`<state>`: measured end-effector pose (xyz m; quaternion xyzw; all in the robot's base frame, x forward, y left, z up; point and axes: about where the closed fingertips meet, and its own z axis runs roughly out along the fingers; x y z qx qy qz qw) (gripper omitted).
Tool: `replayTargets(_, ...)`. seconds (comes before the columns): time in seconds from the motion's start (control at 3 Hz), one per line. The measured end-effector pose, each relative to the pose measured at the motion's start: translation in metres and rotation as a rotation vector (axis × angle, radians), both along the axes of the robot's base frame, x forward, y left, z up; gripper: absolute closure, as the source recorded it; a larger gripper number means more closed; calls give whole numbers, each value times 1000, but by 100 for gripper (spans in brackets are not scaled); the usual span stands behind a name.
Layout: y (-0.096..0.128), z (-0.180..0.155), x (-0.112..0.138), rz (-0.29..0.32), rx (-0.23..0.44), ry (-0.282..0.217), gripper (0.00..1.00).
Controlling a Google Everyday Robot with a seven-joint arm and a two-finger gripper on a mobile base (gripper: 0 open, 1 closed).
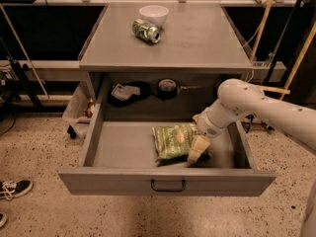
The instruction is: Pick green jalapeno chip bag from top drawer and place on counter
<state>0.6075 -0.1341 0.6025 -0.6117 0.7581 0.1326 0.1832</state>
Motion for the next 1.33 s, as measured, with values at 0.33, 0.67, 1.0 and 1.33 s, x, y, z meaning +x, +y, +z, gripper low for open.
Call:
replayTargets(0.33, 29, -13, -10, 80, 85, 35, 0)
replayTargets(0.67, 35, -16, -12, 101, 98, 38, 13)
replayTargets(1.0, 35, -16, -12, 101, 98, 38, 36)
replayTargets(1.33, 33, -9, -13, 84, 90, 25, 59)
